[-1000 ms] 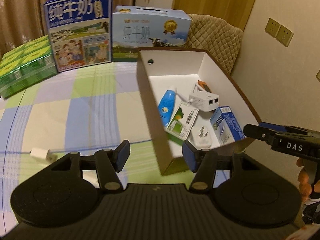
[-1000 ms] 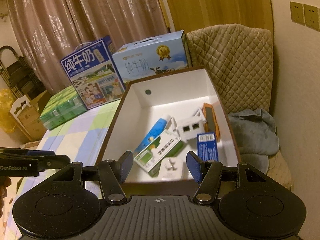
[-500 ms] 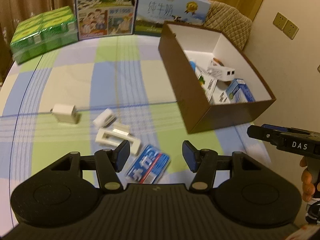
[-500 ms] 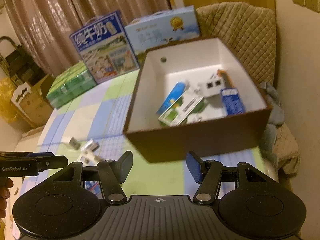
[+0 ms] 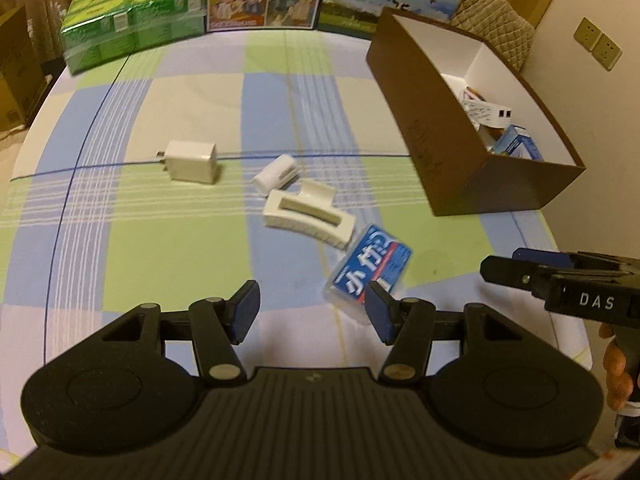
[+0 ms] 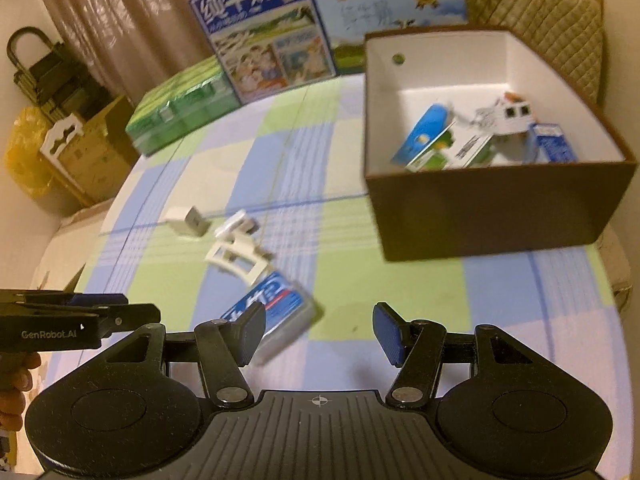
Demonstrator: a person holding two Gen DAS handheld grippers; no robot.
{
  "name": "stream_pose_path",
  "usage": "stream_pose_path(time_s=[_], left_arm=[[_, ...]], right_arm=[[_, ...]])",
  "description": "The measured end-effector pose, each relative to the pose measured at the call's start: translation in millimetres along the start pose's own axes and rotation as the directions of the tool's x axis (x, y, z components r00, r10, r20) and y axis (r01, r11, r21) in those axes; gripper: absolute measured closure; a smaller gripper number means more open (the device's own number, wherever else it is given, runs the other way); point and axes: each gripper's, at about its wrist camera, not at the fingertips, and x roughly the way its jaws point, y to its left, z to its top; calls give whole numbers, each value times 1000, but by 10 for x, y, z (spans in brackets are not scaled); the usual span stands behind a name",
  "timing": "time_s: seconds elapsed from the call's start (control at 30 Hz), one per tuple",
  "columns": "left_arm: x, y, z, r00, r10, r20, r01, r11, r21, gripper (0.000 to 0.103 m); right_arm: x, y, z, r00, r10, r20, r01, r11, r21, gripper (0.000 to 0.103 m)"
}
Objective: Organize rigid objects
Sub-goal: 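Move both tools back toward the blue floss box and white clip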
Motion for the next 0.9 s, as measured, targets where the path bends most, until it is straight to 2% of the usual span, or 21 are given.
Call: stream_pose_path(time_s=[0.43,0.9], left_arm=[[198,311,-30,999,-5,-52,6,1000,11,50],[476,556,103,995,-16,-97,20,999,43,50]], right_arm=[[462,334,-69,995,-5,-103,8,999,31,46],[989,453,27,981,-32,-193,72,976,203,46]])
